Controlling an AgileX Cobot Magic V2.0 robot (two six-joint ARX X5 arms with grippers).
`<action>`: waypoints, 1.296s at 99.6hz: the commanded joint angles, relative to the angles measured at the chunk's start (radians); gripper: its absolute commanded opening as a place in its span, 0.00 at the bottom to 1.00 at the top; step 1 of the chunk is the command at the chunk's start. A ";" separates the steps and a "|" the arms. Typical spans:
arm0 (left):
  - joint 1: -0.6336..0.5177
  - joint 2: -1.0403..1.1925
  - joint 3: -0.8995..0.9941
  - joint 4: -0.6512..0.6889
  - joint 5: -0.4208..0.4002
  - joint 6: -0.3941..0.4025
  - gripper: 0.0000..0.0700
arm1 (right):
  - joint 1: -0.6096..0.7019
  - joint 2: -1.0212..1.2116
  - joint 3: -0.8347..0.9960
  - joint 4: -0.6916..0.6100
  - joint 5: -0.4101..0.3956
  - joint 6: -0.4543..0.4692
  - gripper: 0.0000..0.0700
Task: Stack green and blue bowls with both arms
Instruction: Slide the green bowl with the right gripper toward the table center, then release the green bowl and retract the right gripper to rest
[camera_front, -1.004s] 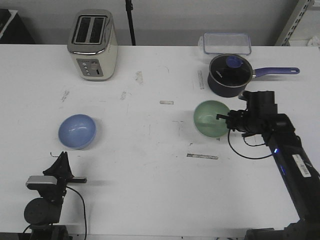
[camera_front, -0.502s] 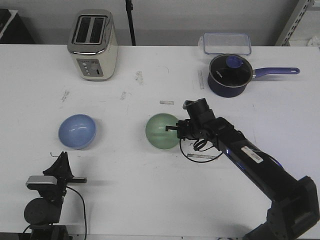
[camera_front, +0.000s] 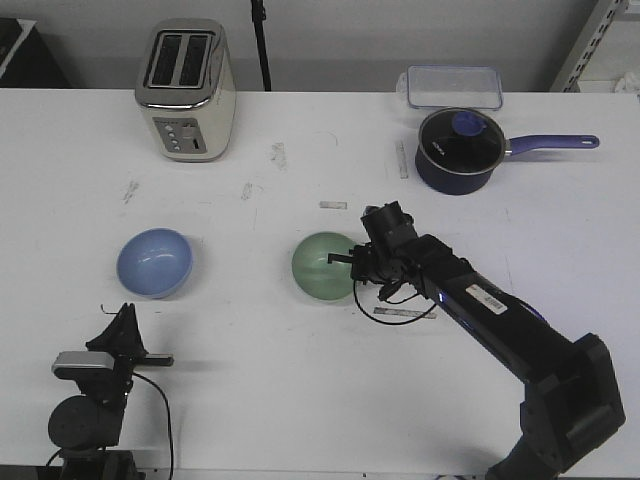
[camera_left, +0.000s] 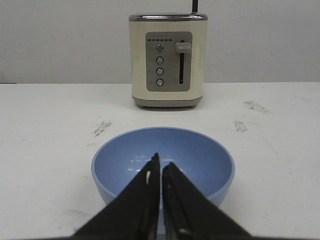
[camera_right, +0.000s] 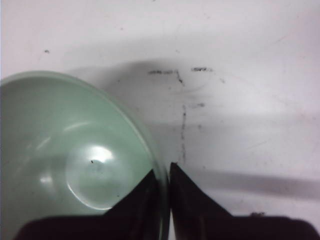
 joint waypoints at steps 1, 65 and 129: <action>0.001 -0.002 -0.022 0.011 0.001 0.002 0.00 | 0.012 0.020 0.012 0.005 0.001 0.005 0.00; 0.001 -0.002 -0.022 0.011 0.001 0.002 0.00 | 0.011 -0.017 0.013 0.021 0.021 -0.012 0.38; 0.001 -0.002 -0.022 0.011 0.001 0.002 0.00 | -0.131 -0.327 -0.129 0.366 0.083 -0.588 0.63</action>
